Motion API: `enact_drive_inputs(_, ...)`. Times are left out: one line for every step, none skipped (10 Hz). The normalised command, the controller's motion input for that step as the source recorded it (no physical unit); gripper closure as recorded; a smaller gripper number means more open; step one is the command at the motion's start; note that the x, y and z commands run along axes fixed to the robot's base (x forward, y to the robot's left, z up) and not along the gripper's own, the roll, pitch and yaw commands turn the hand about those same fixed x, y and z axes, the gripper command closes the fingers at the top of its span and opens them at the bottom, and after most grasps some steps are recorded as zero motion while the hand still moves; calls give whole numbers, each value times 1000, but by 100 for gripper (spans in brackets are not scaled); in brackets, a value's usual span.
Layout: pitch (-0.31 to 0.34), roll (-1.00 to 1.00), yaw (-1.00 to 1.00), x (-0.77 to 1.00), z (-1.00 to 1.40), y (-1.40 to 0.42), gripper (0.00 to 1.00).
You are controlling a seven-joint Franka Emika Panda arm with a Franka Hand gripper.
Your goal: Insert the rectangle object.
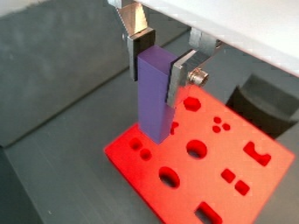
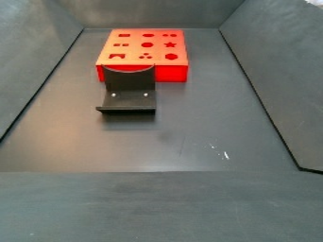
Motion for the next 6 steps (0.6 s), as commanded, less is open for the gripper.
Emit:
enact_drive_inputs(43,0,-43,886,-663,-146,100)
enact_drive_inputs(106,94,-51,883,-594,-69,100)
enact_drive_inputs(161,201,0,951,-560,-74,100)
enact_drive_inputs(143,243,0,1000,-491,-60,100)
enact_drive_inputs(0,26,0,1000,-309,49,100)
enact_drive_inputs(-60,0,0,1000,-254,74,100)
